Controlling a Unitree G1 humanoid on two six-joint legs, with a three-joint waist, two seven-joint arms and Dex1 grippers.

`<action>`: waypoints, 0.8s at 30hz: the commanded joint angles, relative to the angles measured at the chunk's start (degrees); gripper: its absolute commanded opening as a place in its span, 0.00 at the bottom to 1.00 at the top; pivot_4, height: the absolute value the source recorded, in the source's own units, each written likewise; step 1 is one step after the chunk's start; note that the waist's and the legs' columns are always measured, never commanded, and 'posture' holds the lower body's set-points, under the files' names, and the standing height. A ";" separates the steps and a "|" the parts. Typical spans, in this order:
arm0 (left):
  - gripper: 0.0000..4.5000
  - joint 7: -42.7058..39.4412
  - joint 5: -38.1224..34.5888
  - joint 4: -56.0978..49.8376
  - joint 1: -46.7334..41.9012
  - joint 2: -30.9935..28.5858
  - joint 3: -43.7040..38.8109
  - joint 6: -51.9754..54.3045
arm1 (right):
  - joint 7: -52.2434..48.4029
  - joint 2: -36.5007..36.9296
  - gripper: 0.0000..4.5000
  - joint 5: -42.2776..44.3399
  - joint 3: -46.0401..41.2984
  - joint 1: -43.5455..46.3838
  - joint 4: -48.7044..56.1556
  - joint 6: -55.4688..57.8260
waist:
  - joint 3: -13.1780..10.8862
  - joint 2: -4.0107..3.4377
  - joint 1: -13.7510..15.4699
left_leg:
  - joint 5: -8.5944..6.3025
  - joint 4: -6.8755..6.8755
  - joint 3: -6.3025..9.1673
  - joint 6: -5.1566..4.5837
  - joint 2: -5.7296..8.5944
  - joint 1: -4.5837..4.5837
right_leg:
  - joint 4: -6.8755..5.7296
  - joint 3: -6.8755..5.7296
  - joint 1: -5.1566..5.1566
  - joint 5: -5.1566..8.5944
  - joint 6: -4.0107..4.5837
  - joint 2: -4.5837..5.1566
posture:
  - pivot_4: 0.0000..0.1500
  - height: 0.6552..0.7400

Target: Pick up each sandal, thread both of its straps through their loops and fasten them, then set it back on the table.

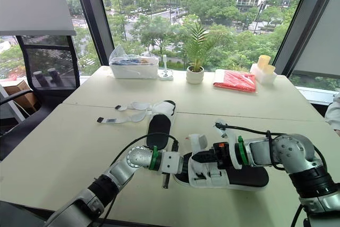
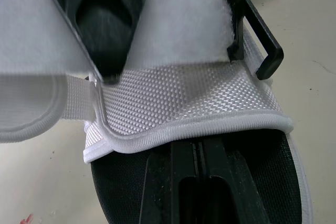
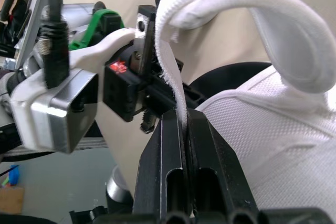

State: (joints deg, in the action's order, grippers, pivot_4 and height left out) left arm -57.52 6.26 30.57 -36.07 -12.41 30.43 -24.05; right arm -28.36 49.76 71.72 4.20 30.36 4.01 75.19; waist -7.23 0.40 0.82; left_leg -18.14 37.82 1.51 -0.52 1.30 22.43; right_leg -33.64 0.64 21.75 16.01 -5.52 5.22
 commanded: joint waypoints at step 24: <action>0.00 -2.12 6.53 7.12 4.97 -2.83 5.03 5.71 | -19.38 0.85 0.01 -25.00 0.57 -9.28 14.17 -17.83 | 0.13 0.01 -0.02 | 0.00 -0.01 0.00 0.01 0.00 -0.06 | 0.00 -0.01 0.11 0.00 0.00 0.00 | 1.00 0.97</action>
State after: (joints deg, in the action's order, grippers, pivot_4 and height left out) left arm -57.13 6.26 30.44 -35.72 -12.47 30.42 -24.01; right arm -46.07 50.27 47.50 4.26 21.40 15.97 58.24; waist -7.10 0.41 0.80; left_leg -18.15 37.81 1.51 -0.52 1.30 22.37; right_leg -33.64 0.63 21.86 16.02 -5.52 5.22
